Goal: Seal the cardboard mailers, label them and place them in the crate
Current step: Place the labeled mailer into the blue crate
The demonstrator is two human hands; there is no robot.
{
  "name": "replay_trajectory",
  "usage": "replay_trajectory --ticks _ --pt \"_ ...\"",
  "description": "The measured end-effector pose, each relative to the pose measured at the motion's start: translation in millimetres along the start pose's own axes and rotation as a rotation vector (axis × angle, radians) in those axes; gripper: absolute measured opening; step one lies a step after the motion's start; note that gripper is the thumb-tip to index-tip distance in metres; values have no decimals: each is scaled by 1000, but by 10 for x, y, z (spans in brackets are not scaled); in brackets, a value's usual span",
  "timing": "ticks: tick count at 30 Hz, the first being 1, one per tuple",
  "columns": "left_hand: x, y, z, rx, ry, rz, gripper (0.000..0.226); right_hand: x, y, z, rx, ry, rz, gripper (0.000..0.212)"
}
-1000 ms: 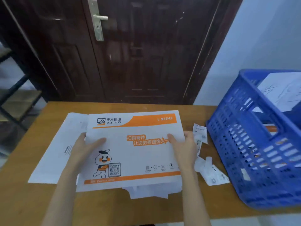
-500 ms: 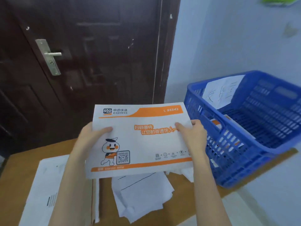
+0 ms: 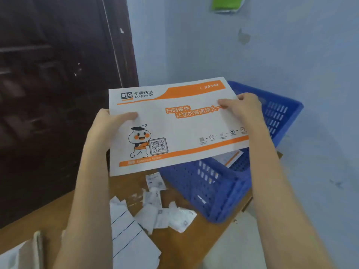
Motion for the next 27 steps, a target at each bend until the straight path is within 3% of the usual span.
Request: replay_trajectory --ticks 7,13,17,21,24,27 --pt "663 1627 449 -78 -58 246 30 1002 -640 1355 -86 -8 -53 33" --pt "829 2561 746 -138 -261 450 43 1809 -573 2224 -252 46 -116 47" --pt "533 2849 981 -205 -505 485 64 2207 -292 2480 -391 128 -164 52" --pt "203 3027 1164 -210 -611 578 63 2498 95 2631 -559 191 -298 51" --pt "-121 3090 1324 -230 -696 585 57 2797 455 2687 -733 292 -389 73" --pt "-453 3132 1454 -250 -780 592 55 3157 846 2804 -831 358 -467 80"
Point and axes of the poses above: each hand's wrist, its own z-axis towards the middle knuckle, its own y-axis out of the palm, x = y × z, the point moved 8 cm from there along z, towards the middle knuckle, and after that the axes turned 10 degrees about -y, right-handed, at the moved point
